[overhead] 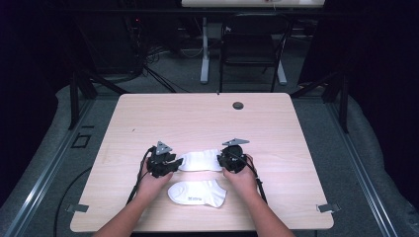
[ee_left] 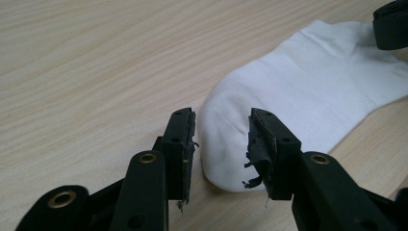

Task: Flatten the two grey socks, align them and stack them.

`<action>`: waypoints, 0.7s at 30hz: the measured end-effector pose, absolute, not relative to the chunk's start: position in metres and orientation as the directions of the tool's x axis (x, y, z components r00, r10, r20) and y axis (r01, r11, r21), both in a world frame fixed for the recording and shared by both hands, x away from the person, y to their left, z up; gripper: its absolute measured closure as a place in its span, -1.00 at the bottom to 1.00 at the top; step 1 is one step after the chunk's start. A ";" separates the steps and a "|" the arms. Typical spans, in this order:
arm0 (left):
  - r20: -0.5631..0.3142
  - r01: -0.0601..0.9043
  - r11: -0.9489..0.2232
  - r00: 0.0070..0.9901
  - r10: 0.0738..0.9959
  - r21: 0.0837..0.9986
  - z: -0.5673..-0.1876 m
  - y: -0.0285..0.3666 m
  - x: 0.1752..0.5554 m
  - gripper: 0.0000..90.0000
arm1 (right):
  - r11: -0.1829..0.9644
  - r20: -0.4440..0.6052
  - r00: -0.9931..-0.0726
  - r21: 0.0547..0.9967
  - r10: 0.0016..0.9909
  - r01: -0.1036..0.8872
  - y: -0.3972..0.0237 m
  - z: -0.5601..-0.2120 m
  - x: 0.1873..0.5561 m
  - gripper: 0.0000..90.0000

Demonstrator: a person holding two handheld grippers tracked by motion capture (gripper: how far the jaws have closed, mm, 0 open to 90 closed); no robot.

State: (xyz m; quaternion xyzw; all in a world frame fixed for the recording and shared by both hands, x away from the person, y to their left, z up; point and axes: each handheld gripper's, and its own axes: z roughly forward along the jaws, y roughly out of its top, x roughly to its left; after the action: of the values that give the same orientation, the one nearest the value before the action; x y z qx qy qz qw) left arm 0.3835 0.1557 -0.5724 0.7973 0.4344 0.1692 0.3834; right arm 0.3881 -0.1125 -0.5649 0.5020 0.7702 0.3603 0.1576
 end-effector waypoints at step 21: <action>-0.080 0.583 -0.315 0.551 0.831 0.749 -0.576 0.160 0.398 0.29 | 0.222 0.102 -0.409 0.710 0.907 0.669 -0.128 -0.572 0.397 0.43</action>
State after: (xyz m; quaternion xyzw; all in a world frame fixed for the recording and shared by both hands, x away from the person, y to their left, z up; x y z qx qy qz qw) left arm 0.3980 0.1605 -0.5759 0.7944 0.4450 0.1628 0.3800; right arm 0.3969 -0.1278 -0.5721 0.5163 0.7629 0.3500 0.1701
